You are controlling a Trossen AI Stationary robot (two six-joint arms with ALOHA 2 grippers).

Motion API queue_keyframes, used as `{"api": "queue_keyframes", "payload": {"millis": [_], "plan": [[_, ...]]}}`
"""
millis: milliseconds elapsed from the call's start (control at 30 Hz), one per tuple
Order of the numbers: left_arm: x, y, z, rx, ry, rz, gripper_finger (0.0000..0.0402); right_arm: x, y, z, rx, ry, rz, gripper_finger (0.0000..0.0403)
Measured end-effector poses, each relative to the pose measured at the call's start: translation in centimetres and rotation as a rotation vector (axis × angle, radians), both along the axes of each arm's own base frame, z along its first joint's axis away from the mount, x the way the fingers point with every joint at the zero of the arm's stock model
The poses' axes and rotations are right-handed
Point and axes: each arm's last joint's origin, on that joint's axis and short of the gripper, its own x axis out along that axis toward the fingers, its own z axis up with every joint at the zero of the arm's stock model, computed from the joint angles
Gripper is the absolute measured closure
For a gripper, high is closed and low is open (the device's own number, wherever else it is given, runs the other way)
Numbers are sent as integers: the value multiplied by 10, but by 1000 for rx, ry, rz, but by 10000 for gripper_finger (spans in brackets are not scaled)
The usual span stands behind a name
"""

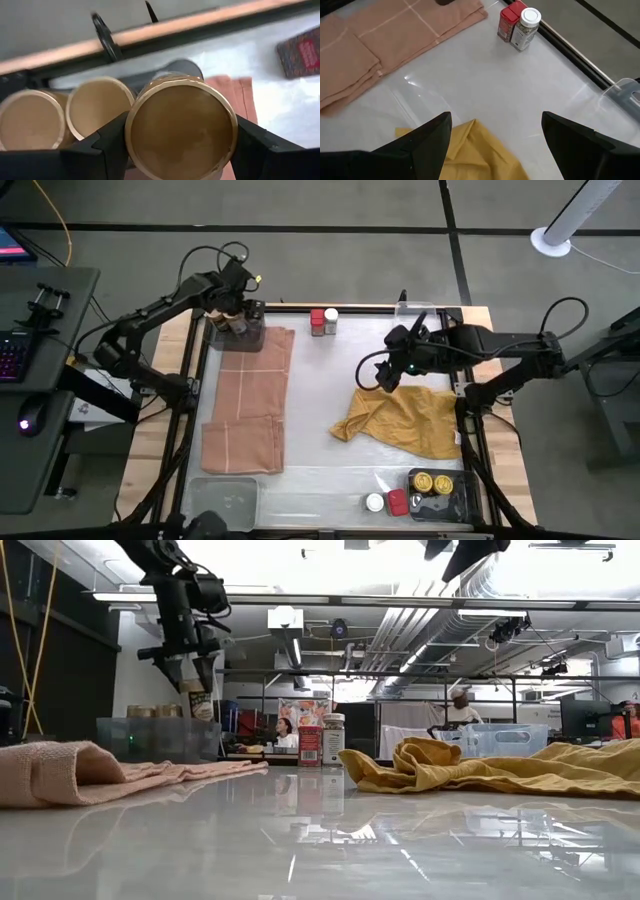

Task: Sort spices by type
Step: Put the gold seasoning bottle into the top black bin

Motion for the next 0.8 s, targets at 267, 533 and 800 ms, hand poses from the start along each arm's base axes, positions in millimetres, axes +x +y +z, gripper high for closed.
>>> {"api": "queue_keyframes", "payload": {"millis": [267,533,800], "plan": [[8,8,-21,-85,42,7,167,0,0,0,6,19,46,98],[15,17,-32,-64,54,-2,96,0,0,0,11,18,49,98],[15,17,-33,-76,45,0,80,1,0,0,14,6,50,98]]}}
